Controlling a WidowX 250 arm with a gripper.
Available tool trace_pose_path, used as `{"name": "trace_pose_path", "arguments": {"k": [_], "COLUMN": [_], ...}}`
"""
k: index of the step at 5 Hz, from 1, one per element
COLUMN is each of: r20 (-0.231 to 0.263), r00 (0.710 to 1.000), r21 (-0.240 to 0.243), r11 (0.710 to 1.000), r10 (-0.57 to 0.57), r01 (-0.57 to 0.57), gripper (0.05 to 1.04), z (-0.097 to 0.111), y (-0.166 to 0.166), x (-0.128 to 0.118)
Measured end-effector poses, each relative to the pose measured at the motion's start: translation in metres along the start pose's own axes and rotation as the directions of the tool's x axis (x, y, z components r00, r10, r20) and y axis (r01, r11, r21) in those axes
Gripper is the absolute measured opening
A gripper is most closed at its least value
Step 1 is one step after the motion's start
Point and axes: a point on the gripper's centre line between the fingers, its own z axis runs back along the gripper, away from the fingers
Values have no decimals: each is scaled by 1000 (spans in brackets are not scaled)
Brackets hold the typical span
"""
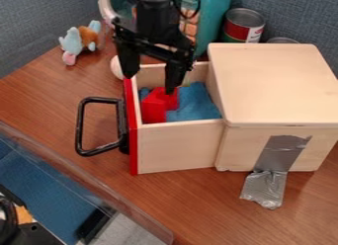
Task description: Take red object places on left side the table
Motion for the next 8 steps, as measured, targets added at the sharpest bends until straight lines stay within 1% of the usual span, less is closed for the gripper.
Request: {"name": "trace_pose_path", "arguments": {"k": [1,2,3,4,5,6,7,8], "r20": [-15,3,-11,-2,-14,-38,-57,-72], "r00": [1000,1000,1000,1000,1000,999,998,997], "r21": [6,6,-1,2,11,29,41,61], "r11": [1000,1000,1000,1000,1000,1000,999,998], "r10": [-7,-15,-9,0,-5,-9,8,14], "r01": [7,15,9,0,5,10,-6,-10], "gripper": [1001,1001,1001,1001,1000,1001,941,641], "z": [-11,-13,-19,-18,-29,-42,-51,-55], "y": [-1,-1,-3,-2,-1,2,4,7], "x": [3,11,16,21,20,14,11,6]}}
